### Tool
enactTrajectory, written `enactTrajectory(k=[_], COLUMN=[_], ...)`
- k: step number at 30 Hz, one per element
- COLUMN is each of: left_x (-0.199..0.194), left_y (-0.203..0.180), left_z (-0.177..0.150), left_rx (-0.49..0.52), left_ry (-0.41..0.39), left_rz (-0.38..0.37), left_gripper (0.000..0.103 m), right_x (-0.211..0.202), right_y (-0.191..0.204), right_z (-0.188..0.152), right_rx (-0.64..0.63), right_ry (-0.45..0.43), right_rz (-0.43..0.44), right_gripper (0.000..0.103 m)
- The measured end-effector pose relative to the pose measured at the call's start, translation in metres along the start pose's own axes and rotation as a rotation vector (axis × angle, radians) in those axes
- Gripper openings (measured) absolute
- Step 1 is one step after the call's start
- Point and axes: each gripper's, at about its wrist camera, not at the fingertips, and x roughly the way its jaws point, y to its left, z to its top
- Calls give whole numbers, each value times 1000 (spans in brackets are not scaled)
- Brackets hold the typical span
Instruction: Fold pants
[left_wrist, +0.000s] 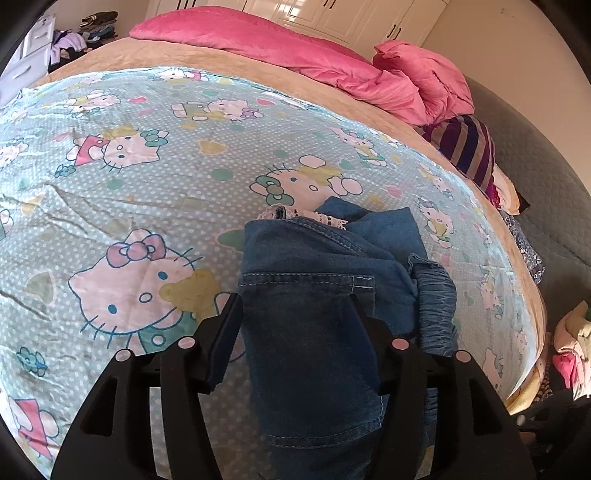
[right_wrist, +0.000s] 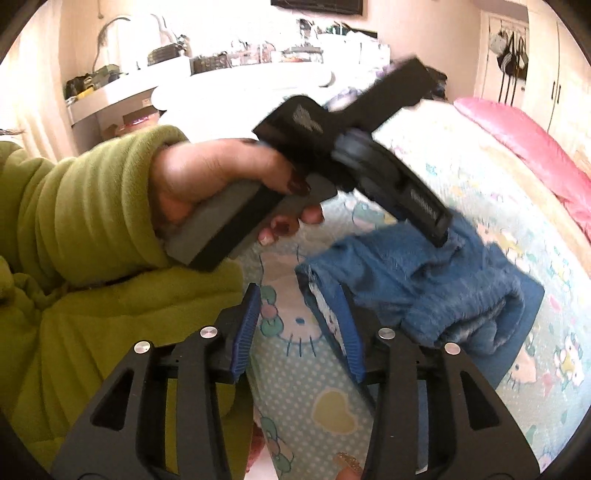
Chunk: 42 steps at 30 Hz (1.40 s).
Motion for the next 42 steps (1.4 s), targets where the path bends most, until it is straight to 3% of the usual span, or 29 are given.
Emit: enactTrajectory(k=[8,12,13,14,16,20,23,29,35,42], left_x=[-3,1,2,3,6,10,16,15,5,-30], left_y=[8,13,13,13,12,11,10,16,17,11], left_z=[4,4,4,3,2,3,2,-2,-6,-16], left_rx=[-12,-23,-25,-24,-19,-14,-14,-37,-42,-17], left_ry=[0,10,11,14,18,17,13,-3,-36,-106], left_rz=[2,6,6,5,4,-5,7,-6,14,34], left_gripper=[57,57,57,57,57,57,58,59,58,58], right_x=[33,68,79,83,79,72,78,59,4,-58], right_y=[17,20,18,18,21,19,7,-1,-8,-70], right_z=[24,27,26,25,24,18,13,14,-4,-12], right_rx=[-265,-402,-415,-410,-391,-356,-242,-120,26,238], right_ry=[60,163,209,229,230,219,196,138,40,-122], right_rz=[-76,-134,-144,-126,-62,-53,-9,19,0,-150], right_gripper=[32,31,17,12,8,8,9,20,31,36])
